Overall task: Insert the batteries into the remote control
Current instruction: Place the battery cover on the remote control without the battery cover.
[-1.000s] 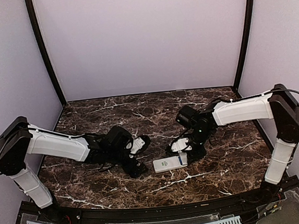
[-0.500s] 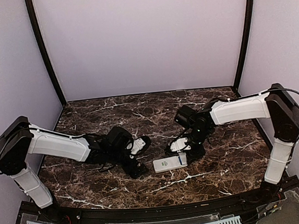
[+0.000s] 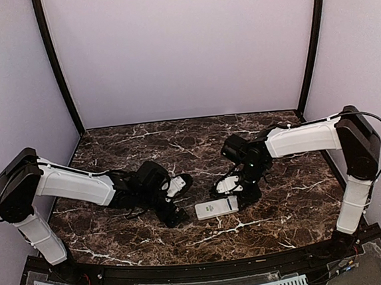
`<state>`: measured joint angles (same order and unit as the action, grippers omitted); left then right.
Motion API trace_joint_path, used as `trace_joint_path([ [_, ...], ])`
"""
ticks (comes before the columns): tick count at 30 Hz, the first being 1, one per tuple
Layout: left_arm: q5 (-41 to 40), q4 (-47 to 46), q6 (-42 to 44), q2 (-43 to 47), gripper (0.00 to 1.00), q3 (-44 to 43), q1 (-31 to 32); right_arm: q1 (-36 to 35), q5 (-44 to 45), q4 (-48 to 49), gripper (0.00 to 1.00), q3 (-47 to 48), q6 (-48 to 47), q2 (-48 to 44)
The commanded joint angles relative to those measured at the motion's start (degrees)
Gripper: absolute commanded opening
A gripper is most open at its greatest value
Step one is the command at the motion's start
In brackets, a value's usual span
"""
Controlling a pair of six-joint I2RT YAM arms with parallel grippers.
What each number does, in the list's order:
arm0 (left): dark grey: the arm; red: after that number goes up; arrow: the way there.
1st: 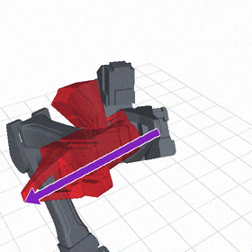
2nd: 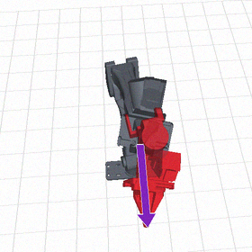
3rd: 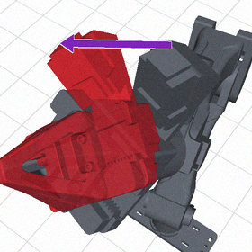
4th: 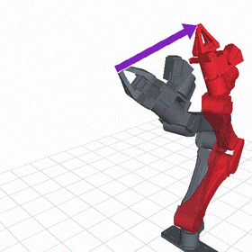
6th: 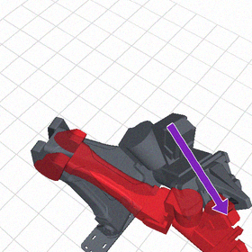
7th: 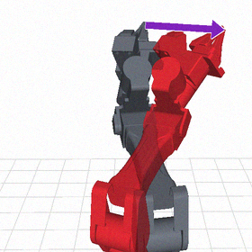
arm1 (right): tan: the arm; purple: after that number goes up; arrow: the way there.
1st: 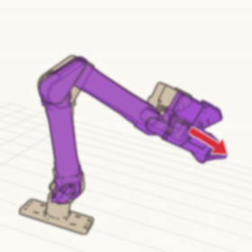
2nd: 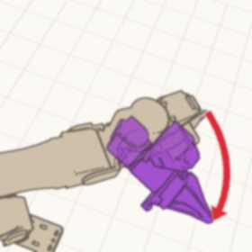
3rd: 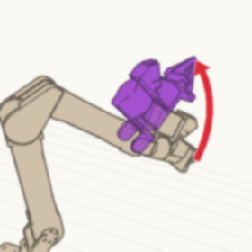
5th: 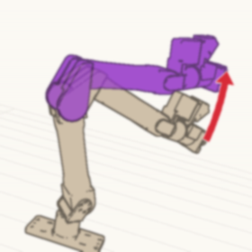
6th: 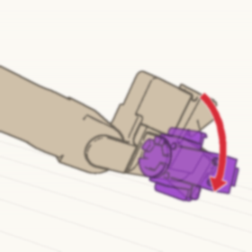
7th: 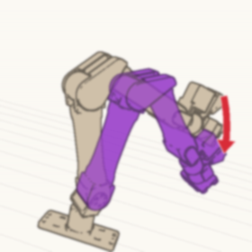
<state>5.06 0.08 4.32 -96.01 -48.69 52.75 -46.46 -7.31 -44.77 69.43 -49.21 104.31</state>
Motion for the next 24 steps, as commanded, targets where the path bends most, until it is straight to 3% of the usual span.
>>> trace_joint_path([
  [1, 0.18, 1.72, 0.95, -0.76, 0.99, -0.42, -0.29, -0.21, -1.65, -2.7, 0.41, 0.75, -0.04, -2.55],
  [24, 0.7, 2.69, 1.13, -1.19, 0.99, -0.93, -0.28, -0.13, 2.83, -0.7, 0.43, 2.05, 0.9, 1.69],
])
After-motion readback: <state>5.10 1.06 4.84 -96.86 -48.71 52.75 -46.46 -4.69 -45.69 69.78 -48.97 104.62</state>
